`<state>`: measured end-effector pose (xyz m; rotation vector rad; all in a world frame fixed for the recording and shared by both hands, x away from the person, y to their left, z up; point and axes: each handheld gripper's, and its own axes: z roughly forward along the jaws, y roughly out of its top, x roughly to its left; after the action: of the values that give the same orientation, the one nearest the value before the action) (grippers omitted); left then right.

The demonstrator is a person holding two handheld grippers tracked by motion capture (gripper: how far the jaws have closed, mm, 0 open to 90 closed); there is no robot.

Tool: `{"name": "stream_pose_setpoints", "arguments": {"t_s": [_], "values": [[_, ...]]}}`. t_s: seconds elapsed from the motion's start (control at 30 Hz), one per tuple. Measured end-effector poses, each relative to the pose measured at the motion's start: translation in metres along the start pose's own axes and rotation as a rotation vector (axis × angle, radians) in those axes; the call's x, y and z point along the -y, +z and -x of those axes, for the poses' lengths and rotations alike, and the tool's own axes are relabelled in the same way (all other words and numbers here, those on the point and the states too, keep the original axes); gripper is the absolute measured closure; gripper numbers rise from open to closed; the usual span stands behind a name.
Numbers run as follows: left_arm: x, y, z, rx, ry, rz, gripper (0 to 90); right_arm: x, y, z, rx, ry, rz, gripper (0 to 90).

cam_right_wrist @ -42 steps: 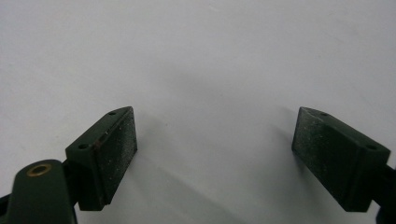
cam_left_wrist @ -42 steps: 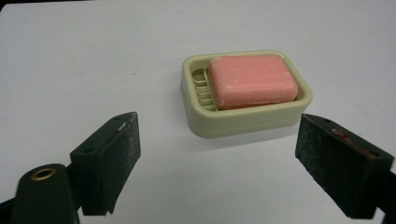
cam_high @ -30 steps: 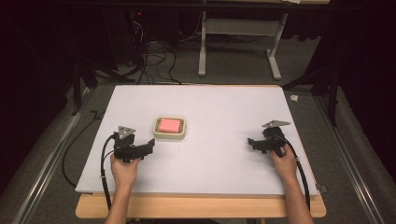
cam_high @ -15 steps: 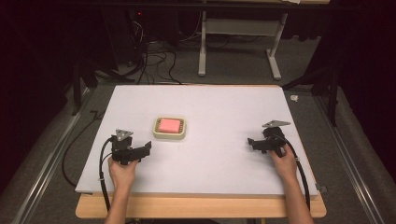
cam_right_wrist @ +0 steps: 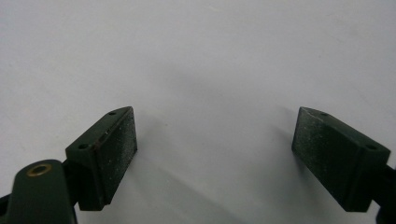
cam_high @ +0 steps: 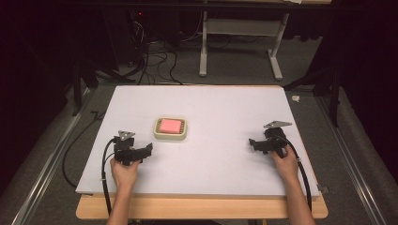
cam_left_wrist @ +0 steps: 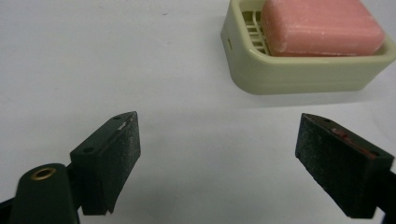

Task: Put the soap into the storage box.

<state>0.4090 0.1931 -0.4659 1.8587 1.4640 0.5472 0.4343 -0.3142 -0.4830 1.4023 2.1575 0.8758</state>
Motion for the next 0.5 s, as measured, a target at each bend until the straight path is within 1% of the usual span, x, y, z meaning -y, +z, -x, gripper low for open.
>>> {"name": "stream_pose_setpoints", "arguments": {"t_s": [0.07, 0.23, 0.3, 0.5], "values": [[0.0, 0.003, 0.002, -0.001, 0.001, -0.004, 14.7, 0.0, 0.0, 0.0, -0.001, 0.0, 0.0, 14.5], [0.002, 0.009, 0.005, -0.014, 0.024, -0.019, 14.7, 0.0, 0.0, 0.0, -0.001, 0.0, 0.0, 14.5], [0.003, 0.012, 0.005, -0.015, 0.018, -0.013, 14.8, 0.0, 0.0, 0.0, -0.001, 0.0, 0.0, 14.5], [0.009, 0.016, 0.002, -0.038, 0.014, -0.022, 14.8, 0.0, 0.0, 0.0, 0.0, 0.0, -0.001, 14.5]]}}
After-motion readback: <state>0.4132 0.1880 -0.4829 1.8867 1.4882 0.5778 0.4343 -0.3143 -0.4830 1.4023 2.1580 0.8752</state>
